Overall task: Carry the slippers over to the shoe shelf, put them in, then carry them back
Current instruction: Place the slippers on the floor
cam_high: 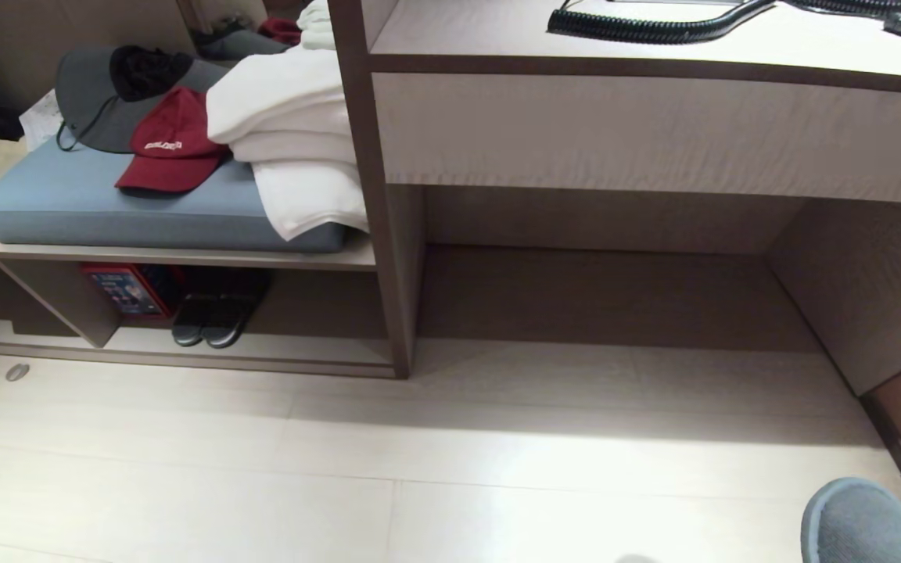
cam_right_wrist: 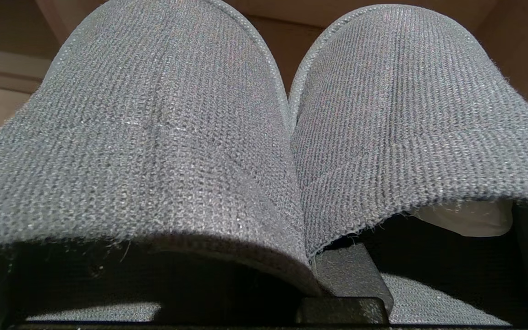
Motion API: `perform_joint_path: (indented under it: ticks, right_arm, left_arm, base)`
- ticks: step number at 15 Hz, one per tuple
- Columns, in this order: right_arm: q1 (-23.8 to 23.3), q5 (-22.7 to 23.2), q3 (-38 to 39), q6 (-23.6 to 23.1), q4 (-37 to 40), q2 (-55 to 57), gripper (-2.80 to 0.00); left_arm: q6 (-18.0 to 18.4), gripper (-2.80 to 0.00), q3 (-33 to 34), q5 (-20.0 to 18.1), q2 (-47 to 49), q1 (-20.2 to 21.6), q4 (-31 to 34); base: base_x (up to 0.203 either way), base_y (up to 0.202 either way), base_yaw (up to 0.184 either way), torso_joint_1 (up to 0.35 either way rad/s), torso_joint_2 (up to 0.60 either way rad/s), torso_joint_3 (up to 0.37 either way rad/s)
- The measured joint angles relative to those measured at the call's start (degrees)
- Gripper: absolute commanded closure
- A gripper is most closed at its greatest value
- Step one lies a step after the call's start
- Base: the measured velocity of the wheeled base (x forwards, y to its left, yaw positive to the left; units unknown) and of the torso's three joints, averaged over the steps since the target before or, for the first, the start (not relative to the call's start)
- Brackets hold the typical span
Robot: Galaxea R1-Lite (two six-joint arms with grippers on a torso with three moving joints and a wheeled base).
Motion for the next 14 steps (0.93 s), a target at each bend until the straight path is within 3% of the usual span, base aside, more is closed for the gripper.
perform_joint_path:
  ticks: [14]
  right_arm:
    - [0.00, 0.33, 0.00, -0.38, -0.03, 0.00, 0.00]
  left_arm:
    - [-0.06, 0.00, 0.00, -0.02, 0.00, 0.00, 0.02]
  base:
    - [0.000, 0.000, 0.000, 0.003, 0.00, -0.196]
